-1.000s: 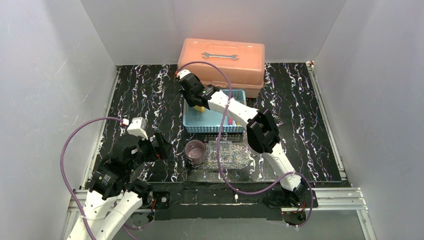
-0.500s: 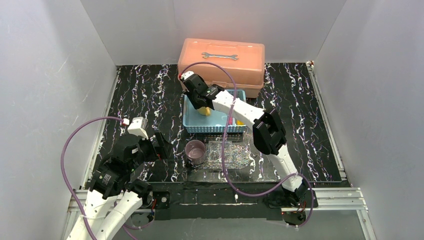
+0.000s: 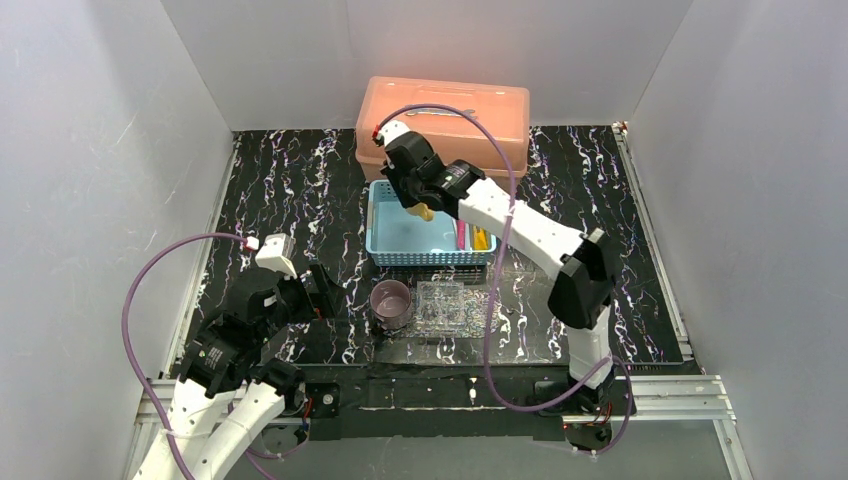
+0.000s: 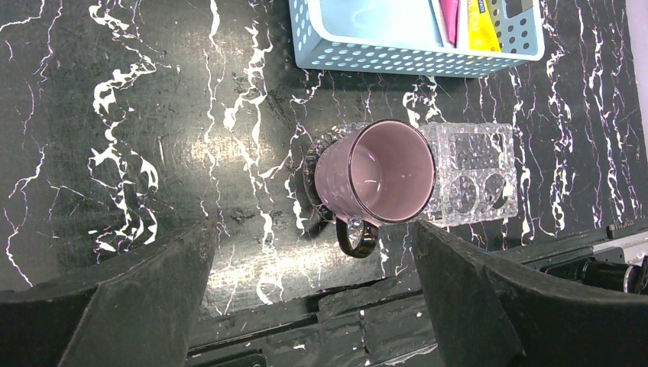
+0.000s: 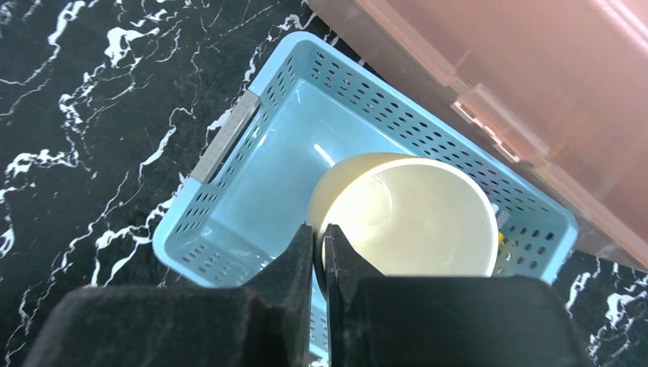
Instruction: Prepare toiletry sets of a toothbrush and toothpaste on the tray
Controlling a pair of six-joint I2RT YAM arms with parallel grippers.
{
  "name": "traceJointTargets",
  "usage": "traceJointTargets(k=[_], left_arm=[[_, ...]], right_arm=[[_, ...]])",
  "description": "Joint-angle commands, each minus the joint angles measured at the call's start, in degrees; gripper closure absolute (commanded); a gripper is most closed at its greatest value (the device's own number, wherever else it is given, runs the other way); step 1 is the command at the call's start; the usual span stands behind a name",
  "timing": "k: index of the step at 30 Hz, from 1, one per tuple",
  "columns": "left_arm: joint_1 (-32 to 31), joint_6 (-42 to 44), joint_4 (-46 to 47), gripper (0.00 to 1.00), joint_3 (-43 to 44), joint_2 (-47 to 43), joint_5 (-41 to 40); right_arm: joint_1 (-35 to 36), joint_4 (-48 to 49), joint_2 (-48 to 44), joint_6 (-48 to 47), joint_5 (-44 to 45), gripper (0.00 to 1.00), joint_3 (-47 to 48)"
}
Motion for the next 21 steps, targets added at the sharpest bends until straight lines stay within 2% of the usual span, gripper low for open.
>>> traceJointTargets(k=[1,21], left_arm=[[0.18,0.23,-0.44,0.01,0.62,0.25,-0.16],[0.19,0.32,-0.37,0.01,0.61,-0.26,0.19]], right_arm=[[0.96,3.15,-9.07,-0.57,2.69,0.99,-2.17],[1.47,-7.18,-35.05,-2.85,2.31,0.99,-24.9]])
